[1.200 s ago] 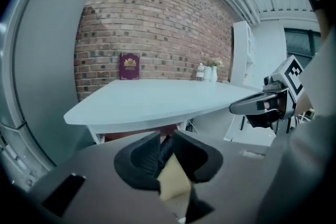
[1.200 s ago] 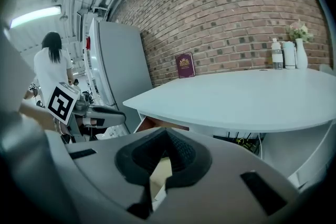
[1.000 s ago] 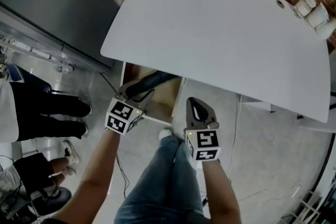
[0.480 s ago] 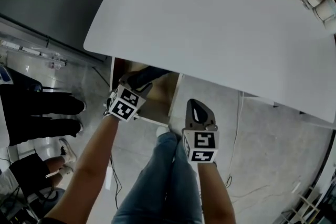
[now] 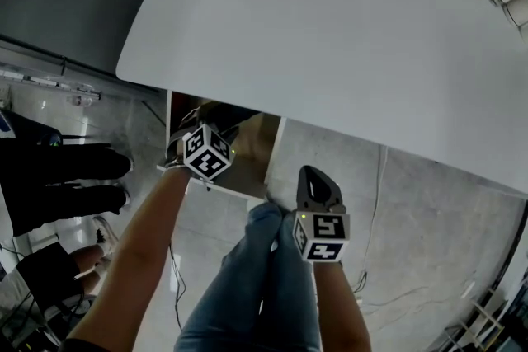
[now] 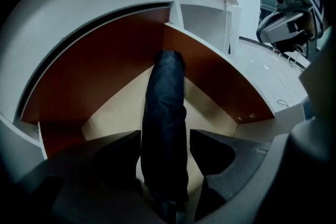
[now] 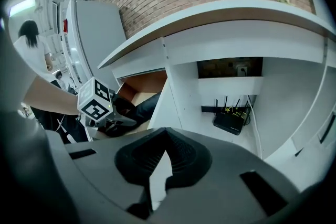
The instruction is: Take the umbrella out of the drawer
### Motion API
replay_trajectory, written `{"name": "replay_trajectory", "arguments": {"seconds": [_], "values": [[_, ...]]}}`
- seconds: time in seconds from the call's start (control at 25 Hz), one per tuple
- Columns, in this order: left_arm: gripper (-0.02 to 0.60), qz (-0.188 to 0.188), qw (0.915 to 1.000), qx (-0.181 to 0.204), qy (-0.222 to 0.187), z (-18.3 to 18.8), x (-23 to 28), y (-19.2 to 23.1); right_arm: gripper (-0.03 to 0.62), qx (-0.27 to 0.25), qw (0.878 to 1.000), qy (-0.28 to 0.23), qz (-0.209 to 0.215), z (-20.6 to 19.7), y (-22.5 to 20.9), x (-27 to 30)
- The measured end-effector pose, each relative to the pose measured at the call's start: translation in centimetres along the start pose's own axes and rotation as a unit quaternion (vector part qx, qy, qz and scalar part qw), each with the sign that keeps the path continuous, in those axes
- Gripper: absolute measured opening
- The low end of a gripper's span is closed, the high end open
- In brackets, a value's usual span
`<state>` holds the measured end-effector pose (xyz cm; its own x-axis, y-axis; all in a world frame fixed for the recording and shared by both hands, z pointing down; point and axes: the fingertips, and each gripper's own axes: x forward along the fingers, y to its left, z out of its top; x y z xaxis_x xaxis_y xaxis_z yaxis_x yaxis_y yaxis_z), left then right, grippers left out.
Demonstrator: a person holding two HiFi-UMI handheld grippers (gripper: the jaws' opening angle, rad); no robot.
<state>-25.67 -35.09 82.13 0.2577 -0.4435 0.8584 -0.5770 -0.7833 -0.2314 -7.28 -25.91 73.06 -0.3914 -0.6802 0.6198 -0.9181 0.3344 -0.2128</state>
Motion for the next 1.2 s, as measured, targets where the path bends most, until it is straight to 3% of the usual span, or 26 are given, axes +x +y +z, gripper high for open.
{"name": "replay_trajectory", "arguments": {"seconds": [0.2, 0.6, 0.88, 1.2], "values": [[0.285, 0.014, 0.9998, 0.008, 0.009, 0.0, 2.4, 0.3, -0.009, 0.004, 1.0, -0.002, 0.009, 0.0, -0.2, 0.9], [0.296, -0.004, 1.0, 0.001, 0.003, -0.3, 4.5, 0.5, -0.009, -0.004, 1.0, -0.014, 0.001, 0.2, -0.3, 2.6], [0.253, 0.004, 0.9999, -0.008, 0.013, 0.0, 3.5, 0.4, -0.009, 0.011, 1.0, -0.02, -0.012, 0.9, -1.4, 1.5], [0.251, 0.01, 0.9991, -0.01, 0.04, 0.4, 0.6, 0.0, -0.009, 0.018, 1.0, -0.01, -0.011, 0.9, -2.2, -2.0]]}}
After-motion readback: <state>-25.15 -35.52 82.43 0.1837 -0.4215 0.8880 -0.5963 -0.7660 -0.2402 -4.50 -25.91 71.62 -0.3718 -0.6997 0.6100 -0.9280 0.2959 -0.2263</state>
